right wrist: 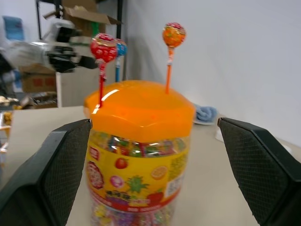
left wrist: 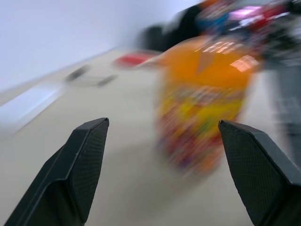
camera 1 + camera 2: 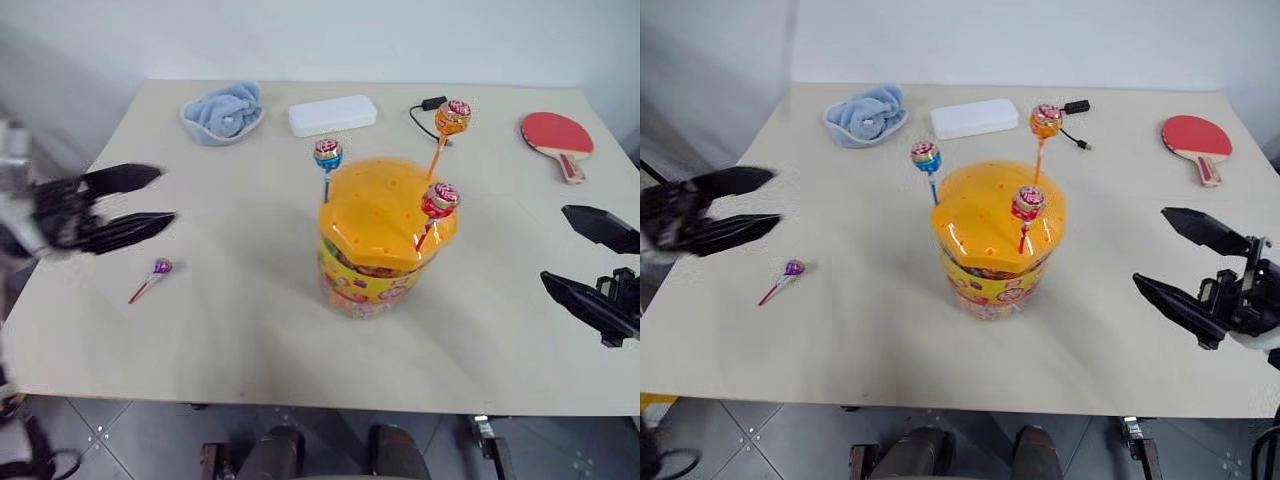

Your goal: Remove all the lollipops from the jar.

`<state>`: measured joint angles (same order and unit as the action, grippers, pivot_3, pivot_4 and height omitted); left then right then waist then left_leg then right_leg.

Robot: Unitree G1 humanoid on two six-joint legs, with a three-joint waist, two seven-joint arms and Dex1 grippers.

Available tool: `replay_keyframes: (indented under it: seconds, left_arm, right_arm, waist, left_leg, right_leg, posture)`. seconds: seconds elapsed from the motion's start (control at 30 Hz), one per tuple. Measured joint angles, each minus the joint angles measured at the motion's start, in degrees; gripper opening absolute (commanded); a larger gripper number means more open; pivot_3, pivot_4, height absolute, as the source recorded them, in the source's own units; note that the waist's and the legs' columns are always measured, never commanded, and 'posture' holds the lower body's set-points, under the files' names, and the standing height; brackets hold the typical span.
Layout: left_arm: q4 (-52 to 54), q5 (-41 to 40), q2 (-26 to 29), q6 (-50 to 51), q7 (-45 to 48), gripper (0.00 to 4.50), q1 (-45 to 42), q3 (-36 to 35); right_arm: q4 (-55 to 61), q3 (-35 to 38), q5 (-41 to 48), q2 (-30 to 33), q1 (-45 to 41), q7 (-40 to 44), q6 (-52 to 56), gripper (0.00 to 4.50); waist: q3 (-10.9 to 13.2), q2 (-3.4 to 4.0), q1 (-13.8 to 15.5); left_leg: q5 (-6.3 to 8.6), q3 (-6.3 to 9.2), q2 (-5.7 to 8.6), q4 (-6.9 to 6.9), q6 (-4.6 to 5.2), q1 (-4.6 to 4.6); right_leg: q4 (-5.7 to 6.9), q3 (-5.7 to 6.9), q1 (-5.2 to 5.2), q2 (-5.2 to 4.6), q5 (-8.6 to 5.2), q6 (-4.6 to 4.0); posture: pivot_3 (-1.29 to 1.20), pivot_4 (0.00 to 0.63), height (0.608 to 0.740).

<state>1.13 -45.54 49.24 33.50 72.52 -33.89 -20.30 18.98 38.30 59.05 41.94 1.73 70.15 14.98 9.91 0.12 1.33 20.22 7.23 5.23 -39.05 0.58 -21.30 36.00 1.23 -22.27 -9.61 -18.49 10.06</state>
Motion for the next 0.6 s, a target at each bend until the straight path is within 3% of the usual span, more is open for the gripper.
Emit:
replay_keyframes:
  seconds: [0.2,0.43,0.6]
  left_arm:
    - [-2.21,-0.18,-12.05,0.79,0.43,3.95,-11.02,12.04]
    - [-4.82,0.80,-16.09,0.24,1.42,3.95,-13.30,15.69]
    - [-6.21,0.93,-16.77,0.35,1.43,2.76,-13.41,16.44]
  right_arm:
    - [2.20,-4.27,-0.07,-2.32,-1.22,1.82,-1.11,4.50]
    - [8.16,-7.97,2.47,-3.70,-3.81,0.42,-1.05,4.50]
    - [7.92,-8.68,2.37,-4.59,-4.84,-0.82,-1.46,4.50]
  waist:
    - [0.00,-0.01,-1.67]
    - [0.00,-0.01,-2.77]
    - [0.00,-0.01,-2.29]
  left_leg:
    - [0.06,-0.14,0.02,0.09,-0.10,0.02]
    - [0.07,-0.02,0.00,0.09,-0.13,0.09]
    - [0.08,0.05,0.00,0.05,-0.11,0.07]
  right_leg:
    - [0.00,0.15,-0.23,0.19,0.01,0.04]
    - [0.03,0.16,-0.28,0.19,0.02,0.07]
    - [0.02,0.10,-0.27,0.17,0.03,0.09]
  posture:
    - [0.00,0.150,0.740]
    - [0.00,0.150,0.740]
    - [0.00,0.150,0.740]
